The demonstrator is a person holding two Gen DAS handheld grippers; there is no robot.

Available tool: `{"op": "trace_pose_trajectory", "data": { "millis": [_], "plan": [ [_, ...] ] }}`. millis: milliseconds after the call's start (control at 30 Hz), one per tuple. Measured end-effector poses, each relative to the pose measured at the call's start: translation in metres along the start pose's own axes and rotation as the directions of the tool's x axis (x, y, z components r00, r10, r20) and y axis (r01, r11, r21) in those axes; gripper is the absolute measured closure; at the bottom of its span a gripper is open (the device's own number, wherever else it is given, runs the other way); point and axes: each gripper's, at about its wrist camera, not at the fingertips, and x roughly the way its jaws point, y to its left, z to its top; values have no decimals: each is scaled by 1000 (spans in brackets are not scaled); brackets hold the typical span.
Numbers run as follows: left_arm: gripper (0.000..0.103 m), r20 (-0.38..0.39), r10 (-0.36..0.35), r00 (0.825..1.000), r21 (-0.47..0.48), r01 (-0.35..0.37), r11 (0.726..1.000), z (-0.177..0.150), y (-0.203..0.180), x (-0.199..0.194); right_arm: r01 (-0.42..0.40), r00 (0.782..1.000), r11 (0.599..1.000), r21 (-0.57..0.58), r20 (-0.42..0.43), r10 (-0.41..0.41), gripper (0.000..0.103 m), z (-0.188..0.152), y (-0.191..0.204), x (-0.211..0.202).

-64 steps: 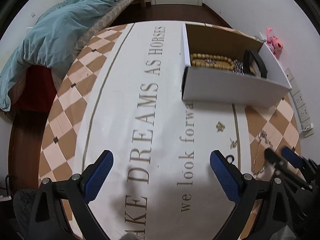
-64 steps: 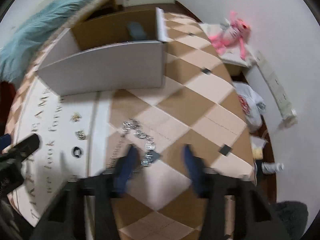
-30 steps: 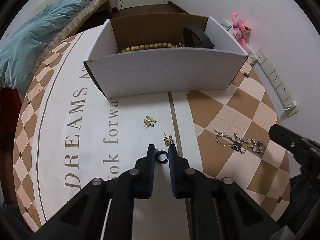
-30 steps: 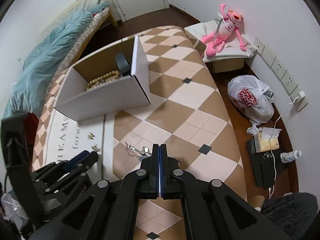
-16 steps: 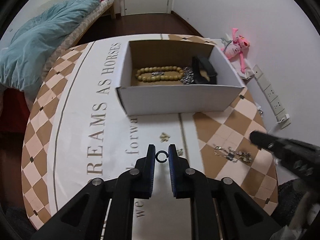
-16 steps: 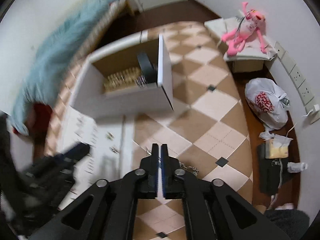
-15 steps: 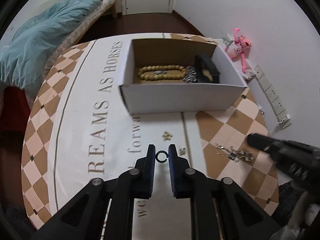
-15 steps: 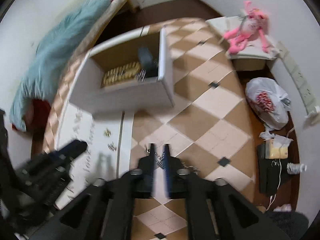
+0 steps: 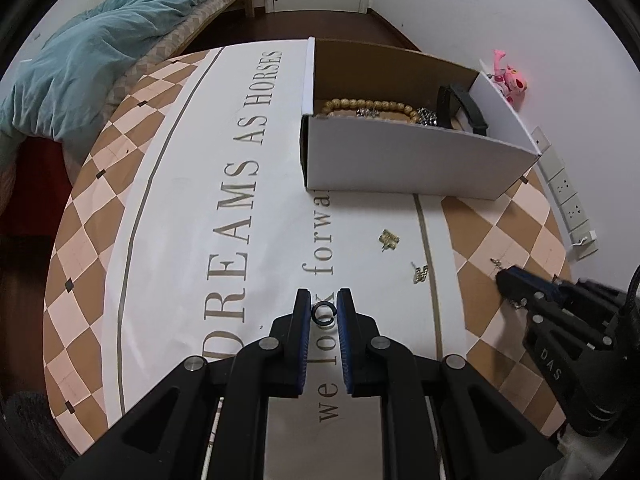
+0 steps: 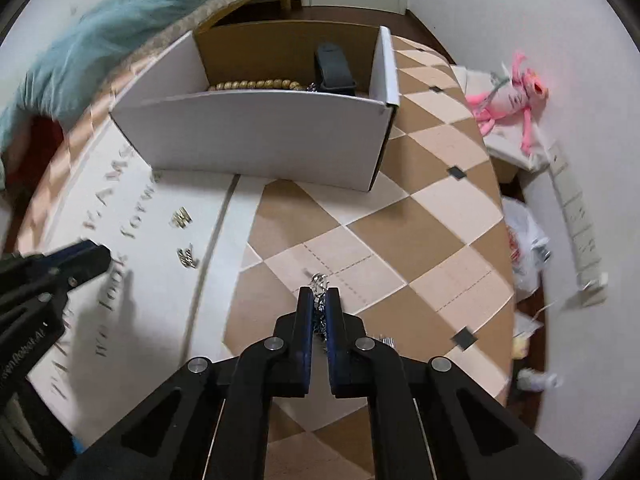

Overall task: Organize jewelry
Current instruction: 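Grasp the thin silver chain with the right tool while the left tool holds the ring, then carry ring and chain over the box while both tools open to release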

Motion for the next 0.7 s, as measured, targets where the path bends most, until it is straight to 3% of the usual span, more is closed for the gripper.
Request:
{"op": "trace_pose_trajectory", "data": {
  "millis": [167, 333, 567, 700],
  "plan": [
    [93, 28, -31, 999, -7, 31, 1000, 9, -1, -16, -67, 994, 994, 81, 88, 60, 98, 3, -9, -32],
    [93, 82, -94, 992, -13, 95, 995, 32, -4, -47, -138, 978, 985, 108, 174, 118, 98, 28, -13, -74],
    [93, 158, -171, 972, -8, 174, 985, 94, -2, -80, -228, 936, 972, 62, 289, 201, 98, 91, -4, -129],
    [93, 151, -187, 971, 5, 188, 982, 127, 2, -76, -222, 935, 975, 22, 290, 206, 98, 124, 6, -130]
  ]
}}
